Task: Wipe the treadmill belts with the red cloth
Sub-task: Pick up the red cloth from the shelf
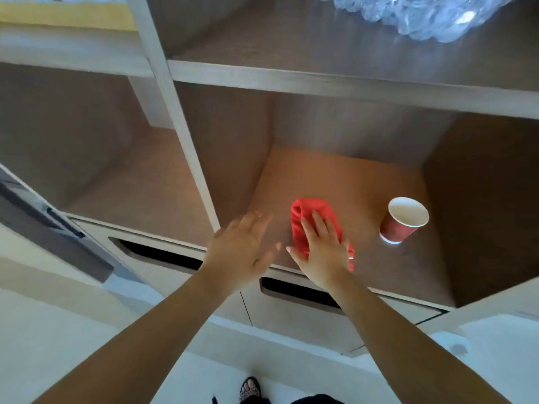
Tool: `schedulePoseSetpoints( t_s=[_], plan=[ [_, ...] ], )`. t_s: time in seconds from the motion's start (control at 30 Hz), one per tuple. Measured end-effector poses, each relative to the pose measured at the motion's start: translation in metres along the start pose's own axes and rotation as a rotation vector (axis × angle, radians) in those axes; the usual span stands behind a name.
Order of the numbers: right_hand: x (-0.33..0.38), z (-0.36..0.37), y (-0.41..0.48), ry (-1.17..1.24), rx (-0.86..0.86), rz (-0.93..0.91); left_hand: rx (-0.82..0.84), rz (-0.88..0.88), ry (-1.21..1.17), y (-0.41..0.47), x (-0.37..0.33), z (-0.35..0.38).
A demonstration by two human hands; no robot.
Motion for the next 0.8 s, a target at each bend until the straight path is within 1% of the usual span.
schedulePoseSetpoints(
  t_s=[0.13, 0.23, 0.43, 0.63, 0.8],
  plan=[
    [-0.005, 0.016, -0.012, -0.011, -0.046, 0.063, 0.077, 0.102, -0.063, 0.017, 0.009, 0.014],
    [-0.019, 0.018, -0.017, 0.007, -0.006, 0.150, 0.103, 0.186, -0.083, 0.036, 0.006, 0.020],
    [-0.041, 0.016, -0.031, 0.071, -0.027, 0.280, 0.174, 0.291, -0.116, 0.062, -0.007, 0.035],
    [-0.058, 0.011, -0.079, 0.178, -0.231, 0.361, 0.251, 0.417, -0.136, 0.063, -0.038, 0.049],
    [-0.081, -0.005, -0.176, 0.325, -0.399, 0.569, 0.310, 0.560, -0.185, 0.044, -0.103, 0.059]
  ],
)
Point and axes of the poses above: each hand's wrist, its own y-axis towards the middle knuckle, its own z-axis out of the palm, x = y × z, the point moved 4 cm from there along y, towards the middle knuckle, and after that the axes turned 10 degrees about -y, right-handed, at the moved point
